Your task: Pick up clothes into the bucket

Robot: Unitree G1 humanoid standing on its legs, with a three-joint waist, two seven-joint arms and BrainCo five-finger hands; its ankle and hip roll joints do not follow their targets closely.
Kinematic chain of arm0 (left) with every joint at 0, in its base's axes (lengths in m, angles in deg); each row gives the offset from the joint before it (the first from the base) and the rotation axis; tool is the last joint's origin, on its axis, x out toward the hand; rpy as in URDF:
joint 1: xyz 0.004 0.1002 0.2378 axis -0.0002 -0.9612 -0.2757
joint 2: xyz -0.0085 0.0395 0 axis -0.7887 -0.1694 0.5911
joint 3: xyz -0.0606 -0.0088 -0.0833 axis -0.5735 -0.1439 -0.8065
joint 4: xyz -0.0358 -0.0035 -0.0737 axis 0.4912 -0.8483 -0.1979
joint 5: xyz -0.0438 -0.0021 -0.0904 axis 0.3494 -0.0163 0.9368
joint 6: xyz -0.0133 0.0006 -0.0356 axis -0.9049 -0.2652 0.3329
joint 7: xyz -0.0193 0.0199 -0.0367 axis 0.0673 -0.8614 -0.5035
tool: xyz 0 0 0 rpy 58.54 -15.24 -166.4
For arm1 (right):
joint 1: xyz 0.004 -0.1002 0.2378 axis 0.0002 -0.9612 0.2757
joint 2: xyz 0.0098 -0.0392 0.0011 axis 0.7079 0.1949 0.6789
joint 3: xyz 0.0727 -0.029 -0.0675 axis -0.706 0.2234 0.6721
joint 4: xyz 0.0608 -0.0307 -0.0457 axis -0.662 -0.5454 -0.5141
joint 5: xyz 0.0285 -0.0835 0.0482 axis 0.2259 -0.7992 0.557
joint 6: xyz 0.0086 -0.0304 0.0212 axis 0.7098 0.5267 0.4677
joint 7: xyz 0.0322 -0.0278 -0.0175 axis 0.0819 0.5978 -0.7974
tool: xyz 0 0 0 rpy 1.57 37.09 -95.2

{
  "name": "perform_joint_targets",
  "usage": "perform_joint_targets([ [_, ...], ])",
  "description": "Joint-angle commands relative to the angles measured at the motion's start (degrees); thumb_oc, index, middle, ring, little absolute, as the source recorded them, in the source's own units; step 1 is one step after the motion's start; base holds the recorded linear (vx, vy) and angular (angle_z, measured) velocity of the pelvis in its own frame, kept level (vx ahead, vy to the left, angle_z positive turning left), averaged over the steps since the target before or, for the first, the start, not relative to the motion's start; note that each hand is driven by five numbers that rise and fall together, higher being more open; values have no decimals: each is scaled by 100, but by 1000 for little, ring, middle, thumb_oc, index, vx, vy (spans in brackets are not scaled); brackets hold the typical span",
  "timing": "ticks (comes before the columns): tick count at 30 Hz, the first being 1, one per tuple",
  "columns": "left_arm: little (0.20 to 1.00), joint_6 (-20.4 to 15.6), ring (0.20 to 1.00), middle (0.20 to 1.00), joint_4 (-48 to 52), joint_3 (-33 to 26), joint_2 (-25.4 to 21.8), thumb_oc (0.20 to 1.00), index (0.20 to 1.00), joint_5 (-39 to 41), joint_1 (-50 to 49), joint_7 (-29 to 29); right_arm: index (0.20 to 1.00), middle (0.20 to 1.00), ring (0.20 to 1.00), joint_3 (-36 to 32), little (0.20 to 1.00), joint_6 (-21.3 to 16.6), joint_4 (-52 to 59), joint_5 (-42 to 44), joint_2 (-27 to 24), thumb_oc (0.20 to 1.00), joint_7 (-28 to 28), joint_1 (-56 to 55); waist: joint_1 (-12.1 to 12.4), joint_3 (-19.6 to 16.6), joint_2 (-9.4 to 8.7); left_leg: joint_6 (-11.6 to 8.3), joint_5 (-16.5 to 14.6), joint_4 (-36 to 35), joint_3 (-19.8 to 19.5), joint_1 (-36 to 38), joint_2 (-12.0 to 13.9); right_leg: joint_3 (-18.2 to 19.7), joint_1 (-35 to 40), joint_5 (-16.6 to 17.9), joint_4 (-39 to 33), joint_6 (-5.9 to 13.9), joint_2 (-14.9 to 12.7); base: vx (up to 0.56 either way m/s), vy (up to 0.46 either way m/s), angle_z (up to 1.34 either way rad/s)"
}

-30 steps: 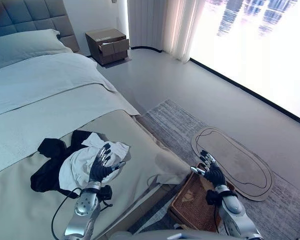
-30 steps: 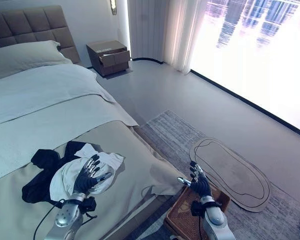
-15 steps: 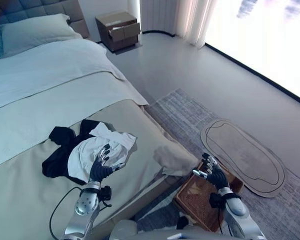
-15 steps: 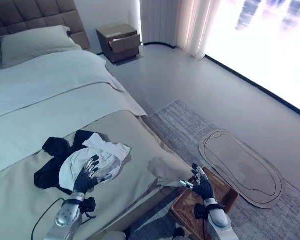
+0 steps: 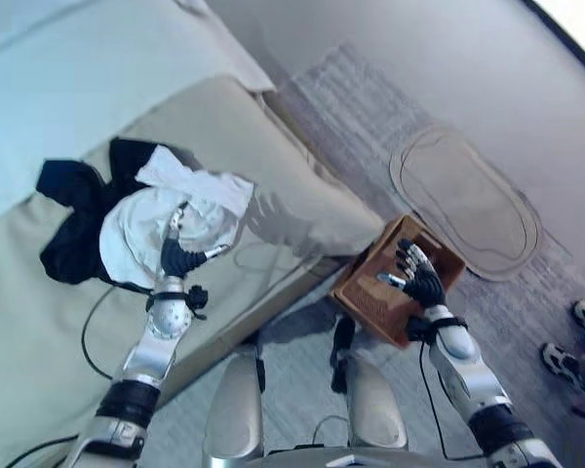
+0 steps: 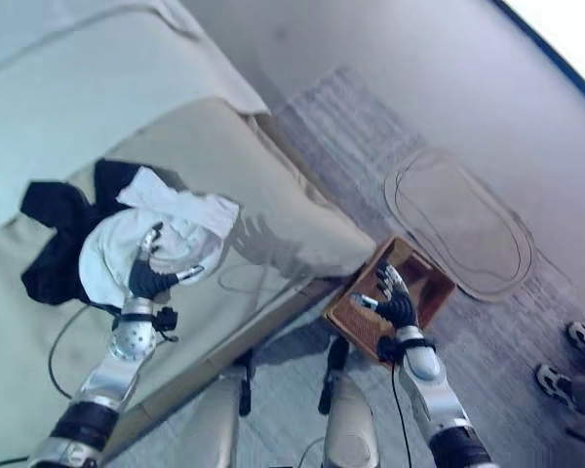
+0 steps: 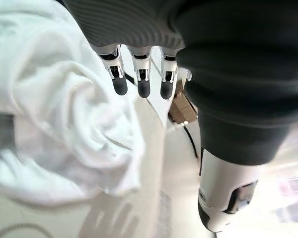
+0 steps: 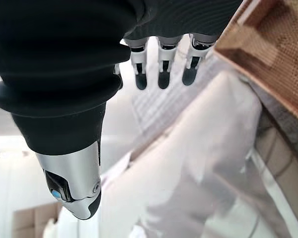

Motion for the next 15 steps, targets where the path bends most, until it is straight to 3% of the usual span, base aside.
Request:
perform_joint_targets([
  [1,1000,104,1000,1000,128,-375,-372,1000,1000,-955,5,-815,1000,1000,1000,107,1000,-386,481,140,-114,1000,143,30,-61,-162,-208,-20,-675,1010,97,-392,483,-24,-71,152,163,335,-468,-59,18,2],
  [3,1000,478,1000,1000,-168,-382,-607,1000,1000,-1648,391,-1292,1000,1000,1000,137,1000,-466,534,179,-103,1000,240,183,-108,-34,-289,-25,-711,1218,43,-764,508,-20,-409,138,324,339,-476,-58,21,-1],
  [7,1000,883,1000,1000,-487,-379,-849,1000,1000,-2188,792,-1743,1000,1000,1000,208,1000,-553,572,261,-102,1000,273,364,-157,39,-356,-14,-773,1463,3,-1110,504,-7,-701,118,493,338,-480,-34,25,0],
  [8,1000,1243,1000,1000,-822,-333,-1107,1000,1000,-2671,993,-1981,1000,1000,1000,254,1000,-614,674,290,-134,1000,233,393,-208,70,-388,6,-834,1636,-3,-1291,503,10,-857,104,608,348,-479,-20,41,2],
  [15,1000,1806,1000,1000,-1382,-290,-1502,1000,1000,-3212,1294,-2184,1000,1000,1000,253,1000,-705,718,366,-179,1000,143,362,-316,72,-407,59,-1000,1969,-58,-1597,471,7,-1094,50,812,368,-510,1,36,1],
])
